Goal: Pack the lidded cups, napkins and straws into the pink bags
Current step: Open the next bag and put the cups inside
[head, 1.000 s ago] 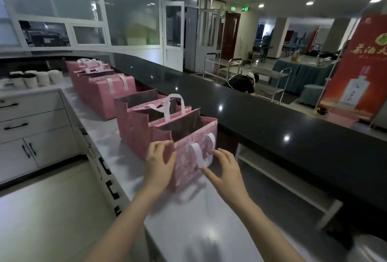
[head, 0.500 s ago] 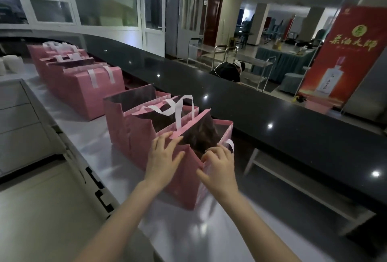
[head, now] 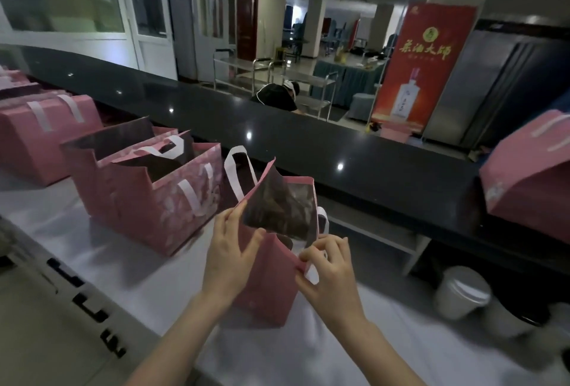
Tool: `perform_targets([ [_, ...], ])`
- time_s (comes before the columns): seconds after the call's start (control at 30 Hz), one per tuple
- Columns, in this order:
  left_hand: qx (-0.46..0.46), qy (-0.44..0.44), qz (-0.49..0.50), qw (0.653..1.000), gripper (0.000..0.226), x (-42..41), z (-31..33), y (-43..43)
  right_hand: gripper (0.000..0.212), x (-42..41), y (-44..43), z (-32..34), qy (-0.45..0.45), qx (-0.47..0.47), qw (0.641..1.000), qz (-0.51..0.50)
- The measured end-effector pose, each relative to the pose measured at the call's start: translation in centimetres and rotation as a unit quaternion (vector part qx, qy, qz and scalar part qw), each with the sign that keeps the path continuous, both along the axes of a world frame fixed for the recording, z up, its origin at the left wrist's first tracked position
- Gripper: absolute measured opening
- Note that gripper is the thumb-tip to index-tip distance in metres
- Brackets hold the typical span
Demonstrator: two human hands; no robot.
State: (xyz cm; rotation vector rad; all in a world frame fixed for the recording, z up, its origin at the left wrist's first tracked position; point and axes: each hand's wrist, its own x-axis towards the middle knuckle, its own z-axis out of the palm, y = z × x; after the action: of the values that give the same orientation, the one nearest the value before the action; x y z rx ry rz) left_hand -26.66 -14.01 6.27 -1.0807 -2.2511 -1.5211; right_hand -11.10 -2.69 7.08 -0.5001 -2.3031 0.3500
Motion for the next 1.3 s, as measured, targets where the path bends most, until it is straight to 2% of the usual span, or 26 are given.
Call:
perform_targets([
  [0.5,0.031,-0.025,-0.056,0.998,0.055,22.6,-0.9,6.4,0.017,24.0,4.7,-0.1,0.015,0.013,0.999,-0.036],
  [0.67,0.018,-0.025,-0.062,0.998,0.055,25.8,-0.5,7.6,0.021,27.3,5.9,0.1,-0.011,-0.001,1.0,-0.025],
  [0.8,0.016,-0.033,-0.056,0.998,0.055,25.8,-0.3,8.3,0.036,28.9,7.1,0.8,-0.015,-0.03,0.999,0.022],
  [0.9,0.018,-0.049,-0.054,0.997,0.055,25.2,-0.1,8.5,0.038,31.2,9.8,0.9,0.017,-0.04,0.998,-0.045],
  [0.93,0.016,-0.053,-0.05,0.997,0.055,25.0,0.1,8.6,0.038,32.3,11.3,0.7,0.004,-0.032,0.996,-0.084],
  [1.0,0.01,-0.062,-0.045,0.997,0.055,24.5,0.3,8.8,0.044,34.7,14.7,0.0,-0.087,-0.042,0.981,-0.17],
  [1.13,-0.004,-0.066,-0.048,0.997,0.056,23.4,0.7,9.0,0.065,38.1,19.7,-2.0,-0.327,-0.066,0.899,-0.283],
  [1.3,0.0,-0.074,-0.042,0.996,0.053,22.7,0.7,9.3,0.069,39.1,21.7,-4.1,-0.415,-0.091,0.852,-0.306],
])
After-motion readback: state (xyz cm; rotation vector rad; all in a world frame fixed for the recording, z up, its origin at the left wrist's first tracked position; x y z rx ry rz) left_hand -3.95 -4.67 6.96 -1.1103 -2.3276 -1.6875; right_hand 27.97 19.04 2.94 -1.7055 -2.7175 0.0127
